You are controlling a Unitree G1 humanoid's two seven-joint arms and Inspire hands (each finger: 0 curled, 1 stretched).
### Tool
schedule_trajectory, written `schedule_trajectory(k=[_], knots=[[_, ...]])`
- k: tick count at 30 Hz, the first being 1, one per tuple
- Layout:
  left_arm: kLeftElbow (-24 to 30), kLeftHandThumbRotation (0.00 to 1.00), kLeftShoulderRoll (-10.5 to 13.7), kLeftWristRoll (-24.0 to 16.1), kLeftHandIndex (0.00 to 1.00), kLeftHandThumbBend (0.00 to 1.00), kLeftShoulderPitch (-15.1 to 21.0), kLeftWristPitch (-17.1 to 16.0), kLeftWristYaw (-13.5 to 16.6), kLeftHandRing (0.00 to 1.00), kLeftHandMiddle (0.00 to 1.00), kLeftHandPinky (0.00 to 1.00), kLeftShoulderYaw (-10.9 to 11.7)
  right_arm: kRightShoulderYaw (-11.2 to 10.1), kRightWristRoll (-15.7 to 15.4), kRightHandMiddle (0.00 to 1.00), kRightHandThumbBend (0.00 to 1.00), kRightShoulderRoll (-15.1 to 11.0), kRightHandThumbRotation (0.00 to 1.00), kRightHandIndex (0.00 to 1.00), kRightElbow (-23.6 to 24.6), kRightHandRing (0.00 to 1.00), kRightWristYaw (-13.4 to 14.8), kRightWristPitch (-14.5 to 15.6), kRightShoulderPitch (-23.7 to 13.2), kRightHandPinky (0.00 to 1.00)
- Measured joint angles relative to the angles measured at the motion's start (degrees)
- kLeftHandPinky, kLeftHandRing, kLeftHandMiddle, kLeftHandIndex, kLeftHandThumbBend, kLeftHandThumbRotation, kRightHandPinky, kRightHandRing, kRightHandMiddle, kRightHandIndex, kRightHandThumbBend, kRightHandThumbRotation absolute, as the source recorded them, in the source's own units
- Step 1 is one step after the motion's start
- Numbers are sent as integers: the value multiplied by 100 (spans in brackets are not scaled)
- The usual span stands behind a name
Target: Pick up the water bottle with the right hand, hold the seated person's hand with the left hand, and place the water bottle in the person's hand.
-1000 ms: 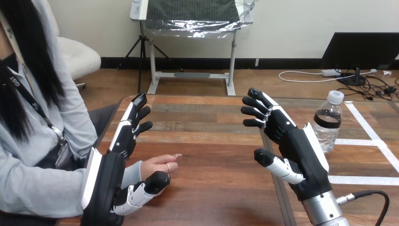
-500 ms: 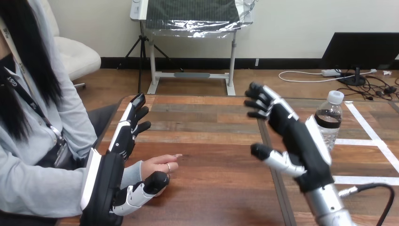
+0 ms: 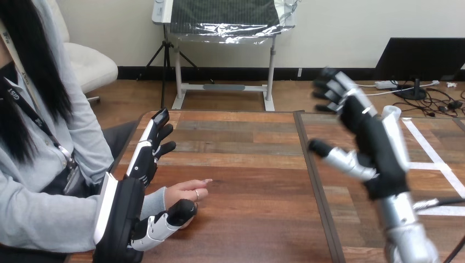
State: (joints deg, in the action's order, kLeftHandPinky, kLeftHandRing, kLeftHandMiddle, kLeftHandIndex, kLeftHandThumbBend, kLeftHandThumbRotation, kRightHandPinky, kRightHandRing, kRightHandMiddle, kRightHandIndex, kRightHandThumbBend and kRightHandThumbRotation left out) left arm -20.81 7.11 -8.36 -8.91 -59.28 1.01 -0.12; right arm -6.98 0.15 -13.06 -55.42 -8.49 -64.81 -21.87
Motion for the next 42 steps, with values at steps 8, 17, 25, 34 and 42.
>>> schedule_trajectory(k=[8, 17, 25, 34, 42], knots=[[0, 83, -5, 7, 95, 100, 0, 0, -31, 92, 96, 84, -1, -166, -195, 87, 100, -313, 63, 91, -175, 84, 465, 12, -353, 78], [-1, 85, -16, 3, 95, 100, 0, 0, -47, 92, 95, 83, 0, -305, -313, 86, 100, -651, 63, 91, -398, 87, 801, 193, -771, 82], [0, 85, -31, -13, 95, 100, 0, 0, -46, 92, 95, 83, 11, -354, -340, 86, 100, -902, 61, 90, -620, 89, 900, 406, -1134, 85], [0, 85, -34, 17, 95, 100, 0, 0, -60, 92, 96, 83, 13, -321, -623, 85, 100, -1158, 61, 90, -854, 90, 1240, 763, -1543, 86], [-1, 85, -36, 64, 95, 100, 0, -1, -88, 92, 96, 83, 12, -163, -1127, 83, 100, -1381, 63, 88, -1046, 86, 1733, 1336, -1921, 82]])
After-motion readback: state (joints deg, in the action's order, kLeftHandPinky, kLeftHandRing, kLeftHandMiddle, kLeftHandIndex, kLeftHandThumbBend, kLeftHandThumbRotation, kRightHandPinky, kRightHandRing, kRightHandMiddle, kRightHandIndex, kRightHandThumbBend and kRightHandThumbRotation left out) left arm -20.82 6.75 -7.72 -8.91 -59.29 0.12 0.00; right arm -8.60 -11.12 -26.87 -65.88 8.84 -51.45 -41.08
